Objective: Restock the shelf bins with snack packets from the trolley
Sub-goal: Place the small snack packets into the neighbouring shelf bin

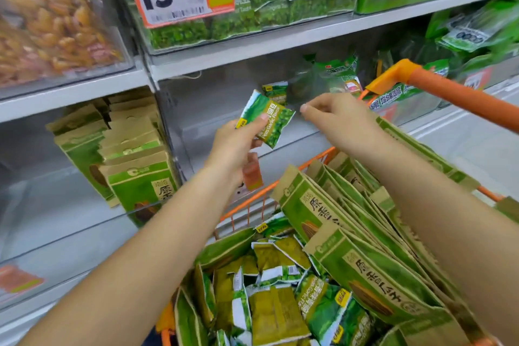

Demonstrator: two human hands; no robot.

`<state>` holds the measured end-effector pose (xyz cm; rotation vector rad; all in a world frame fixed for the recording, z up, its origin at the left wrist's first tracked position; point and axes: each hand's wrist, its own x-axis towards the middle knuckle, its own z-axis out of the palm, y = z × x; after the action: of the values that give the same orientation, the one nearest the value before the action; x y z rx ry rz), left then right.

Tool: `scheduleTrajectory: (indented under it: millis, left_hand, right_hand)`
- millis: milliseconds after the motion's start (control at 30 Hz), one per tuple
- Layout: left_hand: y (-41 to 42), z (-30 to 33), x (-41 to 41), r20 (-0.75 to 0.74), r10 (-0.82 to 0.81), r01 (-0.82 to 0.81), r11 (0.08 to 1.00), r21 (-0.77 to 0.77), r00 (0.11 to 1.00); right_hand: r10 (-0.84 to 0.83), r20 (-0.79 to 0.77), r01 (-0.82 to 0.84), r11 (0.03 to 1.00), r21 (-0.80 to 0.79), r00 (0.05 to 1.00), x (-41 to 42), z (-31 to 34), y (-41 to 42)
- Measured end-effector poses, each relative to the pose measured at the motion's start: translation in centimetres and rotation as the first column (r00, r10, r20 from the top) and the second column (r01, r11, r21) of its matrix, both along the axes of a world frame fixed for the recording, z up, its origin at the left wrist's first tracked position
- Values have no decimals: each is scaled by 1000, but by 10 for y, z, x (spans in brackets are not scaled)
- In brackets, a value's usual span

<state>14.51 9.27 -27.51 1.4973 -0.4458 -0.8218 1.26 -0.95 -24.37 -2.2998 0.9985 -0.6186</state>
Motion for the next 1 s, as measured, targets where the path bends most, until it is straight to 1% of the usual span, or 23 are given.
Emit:
scheduleTrajectory:
  millis: [33, 100, 133, 200, 267, 333, 400, 467, 500, 567, 600, 633, 700, 800, 867, 1000]
  left_hand:
    - [-18, -6, 10, 4, 2, -2, 1000, 18, 1000]
    - [-55, -17, 28, 43, 14, -16, 998, 57, 999]
    - [-74, -23, 35, 81, 16, -24, 996, 92, 997]
    - [-108, -33, 50, 169, 3, -32, 985, 172, 986]
    - [-139, -46, 68, 286, -34, -44, 964, 261, 958]
    - [-174, -69, 96, 366, -60, -78, 933, 352, 929]
    - [-200, -86, 116, 440, -64, -128, 911, 392, 896]
    - [-201, -68, 98, 522, -47, -188, 902, 388, 851]
    - [-201, -65, 93, 583, -60, -214, 896, 389, 810]
    - [-204, -67, 89, 713, -91, -287, 874, 391, 695]
    - [-206, -71, 89, 751, -93, -314, 869, 381, 653]
    - [-208, -75, 90, 771, -87, -332, 868, 369, 630]
    - [-208, -78, 93, 786, -65, -351, 870, 346, 615]
    - [-211, -84, 98, 779, -17, -352, 886, 303, 627]
    - [-210, -82, 97, 743, 15, -323, 906, 274, 669]
    - [-205, -82, 101, 521, 112, -266, 936, 231, 846]
  right_hand:
    - [-14, -115, 8, 999, -49, 993, 7, -5, -11]
    - [8, -297, -45, 992, -117, 955, 22, -19, -25]
    - [31, -359, -90, 985, -150, 933, 29, -28, -29]
    - [59, -429, -167, 961, -219, 901, 40, -46, -34]
    - [41, -448, -199, 929, -312, 893, 43, -56, -35]
    - [33, -430, -217, 896, -388, 902, 40, -59, -36]
    - [52, -408, -227, 891, -393, 911, 39, -60, -41]
    - [78, -388, -237, 893, -382, 918, 38, -60, -45]
    - [86, -377, -240, 891, -385, 922, 38, -61, -46]
    - [84, -353, -233, 884, -404, 932, 39, -63, -46]
    - [80, -338, -224, 884, -410, 938, 39, -64, -46]
    - [77, -327, -215, 886, -412, 942, 39, -64, -46]
    - [67, -319, -202, 890, -410, 945, 40, -65, -46]
    - [56, -329, -194, 895, -401, 943, 40, -66, -46]
    - [58, -329, -191, 901, -389, 943, 40, -67, -46]
    - [84, -305, -201, 904, -377, 949, 40, -69, -48]
